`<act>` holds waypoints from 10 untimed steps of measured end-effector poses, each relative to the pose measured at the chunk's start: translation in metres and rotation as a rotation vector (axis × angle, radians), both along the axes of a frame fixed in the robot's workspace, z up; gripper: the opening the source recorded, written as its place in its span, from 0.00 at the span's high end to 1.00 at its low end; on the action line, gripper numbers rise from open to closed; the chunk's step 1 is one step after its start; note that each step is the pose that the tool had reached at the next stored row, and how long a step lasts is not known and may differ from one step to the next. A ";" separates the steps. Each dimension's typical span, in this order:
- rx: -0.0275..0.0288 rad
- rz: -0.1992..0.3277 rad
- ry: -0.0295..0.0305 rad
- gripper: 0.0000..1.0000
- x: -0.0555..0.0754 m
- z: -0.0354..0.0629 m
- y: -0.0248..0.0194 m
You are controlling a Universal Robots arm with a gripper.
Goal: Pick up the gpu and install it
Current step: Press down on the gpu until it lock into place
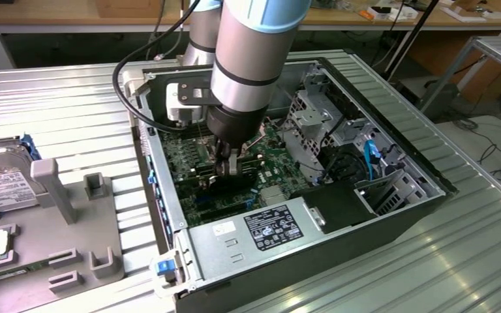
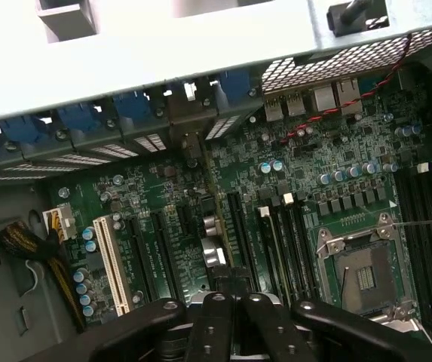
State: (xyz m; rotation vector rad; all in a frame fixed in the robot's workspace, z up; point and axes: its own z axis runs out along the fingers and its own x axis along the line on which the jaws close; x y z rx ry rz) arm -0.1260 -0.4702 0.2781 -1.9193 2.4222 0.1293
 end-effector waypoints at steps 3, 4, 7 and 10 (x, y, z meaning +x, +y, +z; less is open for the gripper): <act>-0.0053 0.000 -0.0041 0.89 0.000 -0.0026 0.0000; -0.0075 0.000 -0.0051 0.89 0.000 -0.0028 -0.0001; -0.0163 0.000 -0.0093 0.89 0.000 -0.0042 0.0000; -0.0176 0.000 -0.0095 0.89 0.000 -0.0042 -0.0001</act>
